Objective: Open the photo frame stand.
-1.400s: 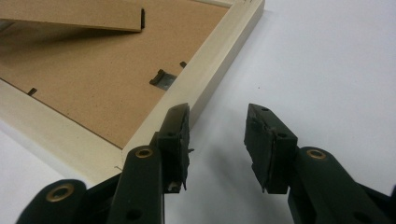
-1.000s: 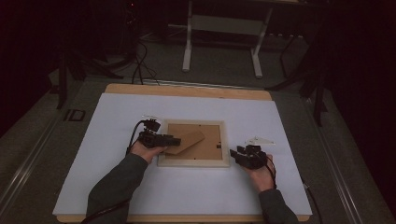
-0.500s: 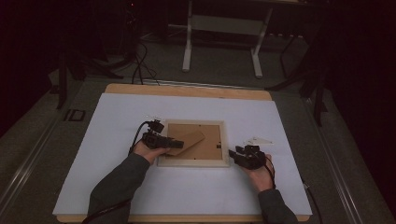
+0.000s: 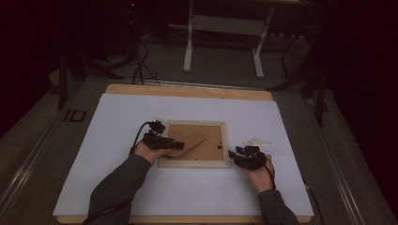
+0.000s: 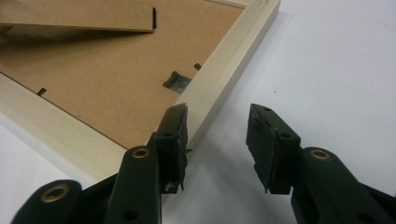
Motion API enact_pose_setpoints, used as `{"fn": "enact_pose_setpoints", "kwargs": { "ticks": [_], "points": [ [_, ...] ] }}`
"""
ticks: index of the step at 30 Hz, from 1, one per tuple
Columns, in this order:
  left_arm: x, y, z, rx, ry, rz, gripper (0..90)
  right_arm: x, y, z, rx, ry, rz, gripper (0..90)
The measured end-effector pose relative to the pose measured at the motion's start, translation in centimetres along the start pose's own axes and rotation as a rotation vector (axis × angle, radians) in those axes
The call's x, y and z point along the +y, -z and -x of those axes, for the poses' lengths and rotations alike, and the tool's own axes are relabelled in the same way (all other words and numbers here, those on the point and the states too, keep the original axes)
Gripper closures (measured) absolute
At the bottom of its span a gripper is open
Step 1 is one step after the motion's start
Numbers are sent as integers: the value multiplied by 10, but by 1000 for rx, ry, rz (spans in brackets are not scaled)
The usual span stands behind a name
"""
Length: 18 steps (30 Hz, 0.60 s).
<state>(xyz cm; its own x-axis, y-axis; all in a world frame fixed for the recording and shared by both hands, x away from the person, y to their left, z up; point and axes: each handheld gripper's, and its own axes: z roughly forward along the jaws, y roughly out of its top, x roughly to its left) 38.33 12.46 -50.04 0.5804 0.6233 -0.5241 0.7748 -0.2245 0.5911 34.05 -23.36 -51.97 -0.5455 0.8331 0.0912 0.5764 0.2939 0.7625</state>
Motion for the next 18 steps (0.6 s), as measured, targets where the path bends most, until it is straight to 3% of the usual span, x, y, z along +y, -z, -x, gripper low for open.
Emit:
{"fn": "enact_pose_setpoints", "kwargs": {
  "ticks": [18],
  "points": [
    [-5,4,8,4,-22,35,594,3,-5,-2,-1,7,-2,544]
  ]
}}
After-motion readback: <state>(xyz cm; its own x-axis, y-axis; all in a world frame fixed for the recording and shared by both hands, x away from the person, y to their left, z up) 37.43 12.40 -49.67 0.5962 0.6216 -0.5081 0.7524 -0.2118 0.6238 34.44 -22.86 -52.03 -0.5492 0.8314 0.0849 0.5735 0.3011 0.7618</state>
